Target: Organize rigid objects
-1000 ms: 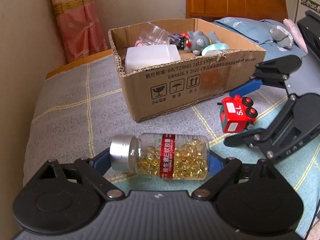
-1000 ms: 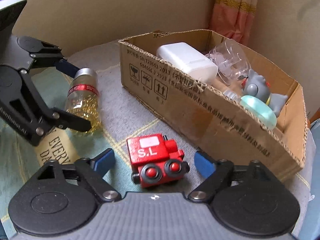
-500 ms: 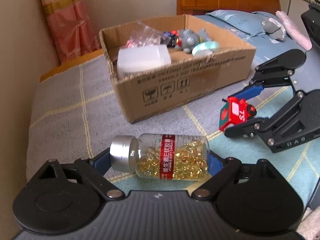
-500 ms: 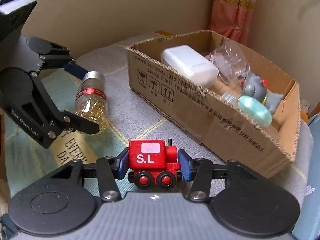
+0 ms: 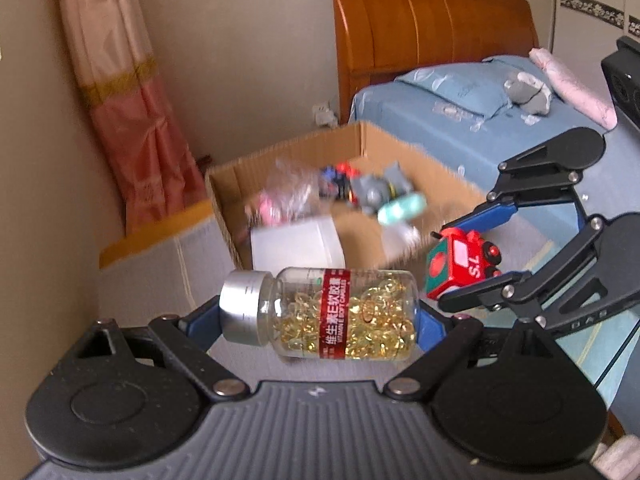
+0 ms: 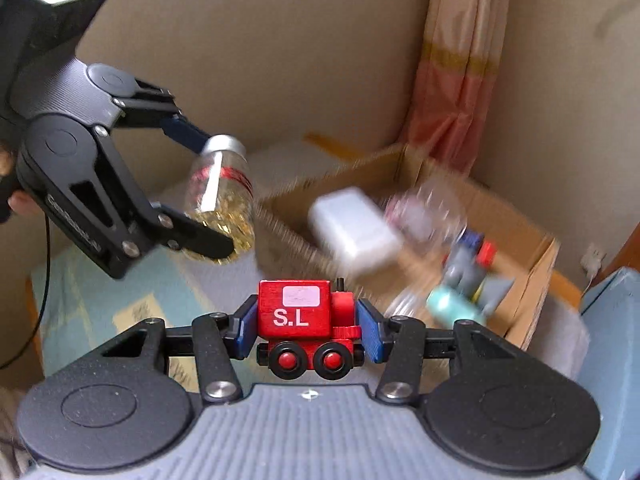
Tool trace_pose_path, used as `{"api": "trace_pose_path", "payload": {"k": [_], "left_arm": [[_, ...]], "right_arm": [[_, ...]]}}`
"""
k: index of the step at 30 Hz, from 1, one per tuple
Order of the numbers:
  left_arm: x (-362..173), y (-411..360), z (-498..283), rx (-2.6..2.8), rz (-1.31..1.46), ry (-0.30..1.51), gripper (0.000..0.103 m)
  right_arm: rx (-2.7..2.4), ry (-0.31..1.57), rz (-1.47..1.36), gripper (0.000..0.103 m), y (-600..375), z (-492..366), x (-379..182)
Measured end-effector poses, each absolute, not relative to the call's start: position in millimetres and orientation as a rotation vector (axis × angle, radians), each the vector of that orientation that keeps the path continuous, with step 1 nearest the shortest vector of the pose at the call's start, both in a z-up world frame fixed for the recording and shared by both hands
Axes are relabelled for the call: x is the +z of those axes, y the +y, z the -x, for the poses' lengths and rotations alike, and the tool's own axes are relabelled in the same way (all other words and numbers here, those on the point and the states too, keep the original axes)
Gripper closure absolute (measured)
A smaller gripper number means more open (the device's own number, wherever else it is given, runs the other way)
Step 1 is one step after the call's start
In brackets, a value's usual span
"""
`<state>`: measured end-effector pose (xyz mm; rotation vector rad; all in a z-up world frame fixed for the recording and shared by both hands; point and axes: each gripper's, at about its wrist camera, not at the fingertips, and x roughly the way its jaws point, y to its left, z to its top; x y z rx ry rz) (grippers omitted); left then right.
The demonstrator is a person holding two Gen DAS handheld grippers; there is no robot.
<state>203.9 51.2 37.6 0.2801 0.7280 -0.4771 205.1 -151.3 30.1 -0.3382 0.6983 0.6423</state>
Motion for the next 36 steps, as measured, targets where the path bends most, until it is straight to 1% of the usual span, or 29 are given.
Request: {"api": "trace_pose_path", "payload": {"k": [5,9,10,11,13,15,21,24,30,32,36], "left_arm": [[52,44,-243,-0.468,-0.285,0.721,0.010],[54,41,-277,-0.464,-0.251,0.734,0.010],[53,40,-286,-0.457,-0.249,0.737,0.010],[53,38,-294,-0.452,-0.253,0.736,0.010],[50,34,-306,-0.451,-0.262,0.737,0.010],[45,30,-318,-0.450,-0.268,0.751,0.010],[22,19,-343,-0.404,-0.270,0.770,0.008],[20,18,-345,-0.385,-0.258,0.767,0.008],[36,28,-318,-0.372,-0.211,0.738,0.007],[44,33,-303,-0.344,-0.192,0.718,0.003],[58,44,-268,-0.282,-0.155,0.712,0.002]], "right_arm": [[0.610,0.655,0.337,0.047,-144,-231,45],[0.587,0.661,0.323,0.047,-139,-253,41],[0.580,0.666,0.319,0.045,-137,-258,39],[0.575,0.667,0.318,0.042,-137,-261,37],[0.562,0.664,0.320,0.018,-134,-261,35],[0.557,0.642,0.326,0.009,-135,-255,35],[0.541,0.638,0.349,0.005,-142,-235,33],[0.539,0.642,0.333,0.005,-145,-231,33],[0.476,0.669,0.299,0.000,-146,-217,37],[0.437,0.694,0.280,0.000,-145,-215,39],[0.297,0.767,0.253,0.000,-146,-210,41]]}}
